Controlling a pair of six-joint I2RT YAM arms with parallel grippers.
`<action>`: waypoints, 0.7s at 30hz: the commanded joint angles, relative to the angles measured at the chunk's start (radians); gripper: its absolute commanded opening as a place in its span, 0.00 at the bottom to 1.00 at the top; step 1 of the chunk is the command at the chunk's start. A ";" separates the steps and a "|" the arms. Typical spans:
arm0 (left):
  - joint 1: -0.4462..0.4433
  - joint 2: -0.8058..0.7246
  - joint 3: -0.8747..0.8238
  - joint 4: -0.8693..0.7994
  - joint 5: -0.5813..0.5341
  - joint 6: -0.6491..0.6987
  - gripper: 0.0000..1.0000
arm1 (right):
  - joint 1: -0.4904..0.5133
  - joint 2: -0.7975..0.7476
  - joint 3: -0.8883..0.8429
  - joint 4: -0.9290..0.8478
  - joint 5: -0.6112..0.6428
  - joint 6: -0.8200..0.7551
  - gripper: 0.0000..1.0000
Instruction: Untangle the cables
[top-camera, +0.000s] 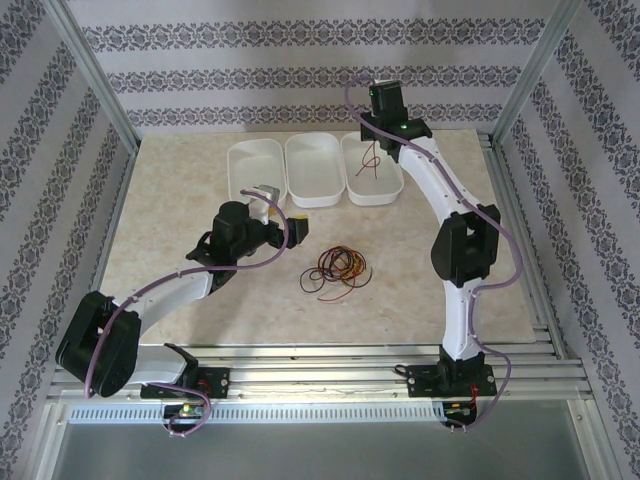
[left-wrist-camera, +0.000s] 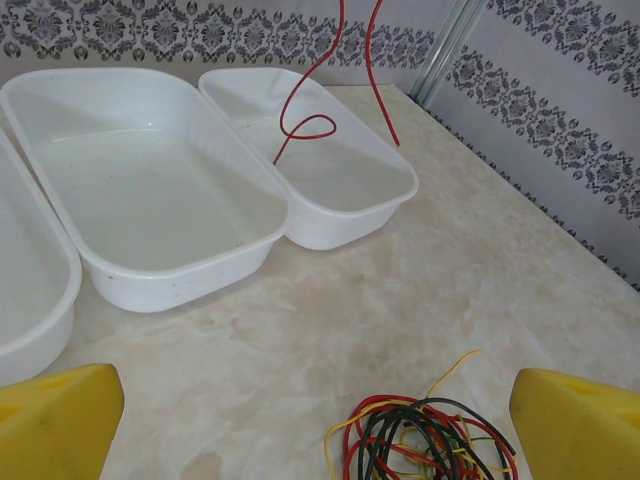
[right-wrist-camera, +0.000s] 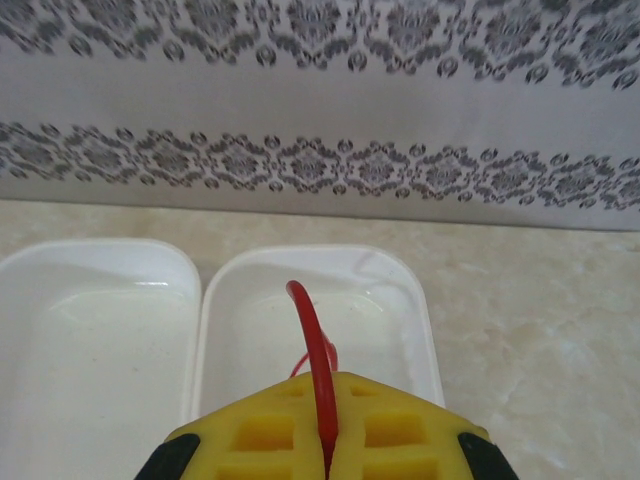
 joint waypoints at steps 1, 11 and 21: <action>0.007 0.008 -0.012 -0.015 -0.013 -0.012 0.99 | -0.014 0.066 0.066 -0.053 0.021 -0.012 0.00; 0.008 0.047 0.002 -0.013 -0.013 -0.020 0.99 | -0.054 0.225 0.136 -0.164 -0.038 0.043 0.01; 0.009 0.057 0.003 -0.012 -0.020 -0.023 0.99 | -0.060 0.338 0.198 -0.213 -0.151 0.065 0.07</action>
